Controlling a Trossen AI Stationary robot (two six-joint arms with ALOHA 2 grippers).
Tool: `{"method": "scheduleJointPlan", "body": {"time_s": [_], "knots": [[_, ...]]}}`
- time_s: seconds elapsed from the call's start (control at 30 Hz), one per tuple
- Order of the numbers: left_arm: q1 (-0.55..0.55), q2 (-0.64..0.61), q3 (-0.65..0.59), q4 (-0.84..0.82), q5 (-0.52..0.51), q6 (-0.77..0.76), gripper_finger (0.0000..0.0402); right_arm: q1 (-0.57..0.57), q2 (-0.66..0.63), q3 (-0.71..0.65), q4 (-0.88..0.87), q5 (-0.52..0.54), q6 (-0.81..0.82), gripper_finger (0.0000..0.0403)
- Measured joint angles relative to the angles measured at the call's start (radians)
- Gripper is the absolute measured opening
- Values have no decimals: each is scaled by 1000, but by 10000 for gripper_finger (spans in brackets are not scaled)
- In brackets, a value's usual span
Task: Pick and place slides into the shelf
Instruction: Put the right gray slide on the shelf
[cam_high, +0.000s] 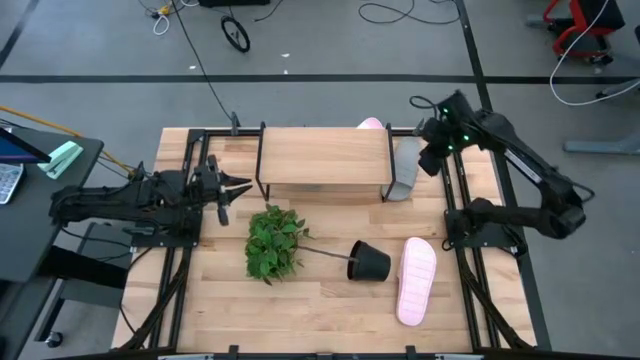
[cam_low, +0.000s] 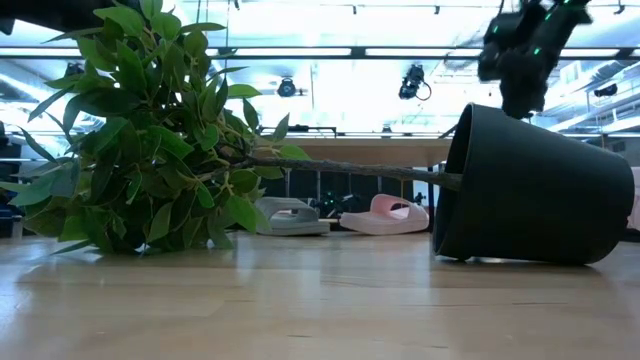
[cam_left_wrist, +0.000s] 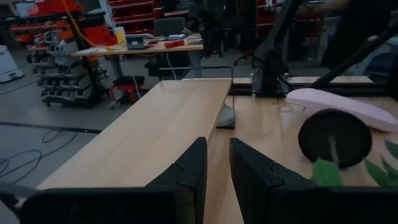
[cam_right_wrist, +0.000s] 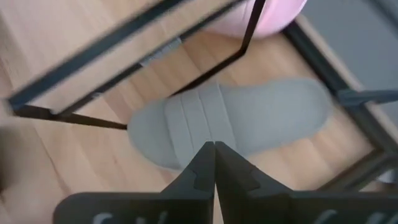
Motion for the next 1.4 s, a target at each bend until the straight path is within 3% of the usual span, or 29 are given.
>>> {"method": "scheduleJointPlan", "body": {"time_s": [0.2,0.57,0.8,1.07,1.4], "knots": [[10,0,0,-21,1,-21,80,-26,139,0,4,-12,-22,45],[10,0,0,-26,0,-20,90,-60,295,0,56,42,31,173],[10,0,0,-44,1,-23,91,-125,347,0,57,45,84,228],[10,0,1,-44,1,-24,95,-135,411,0,80,29,132,263],[10,0,1,-49,1,-45,95,-135,483,0,144,-25,141,270]]}}
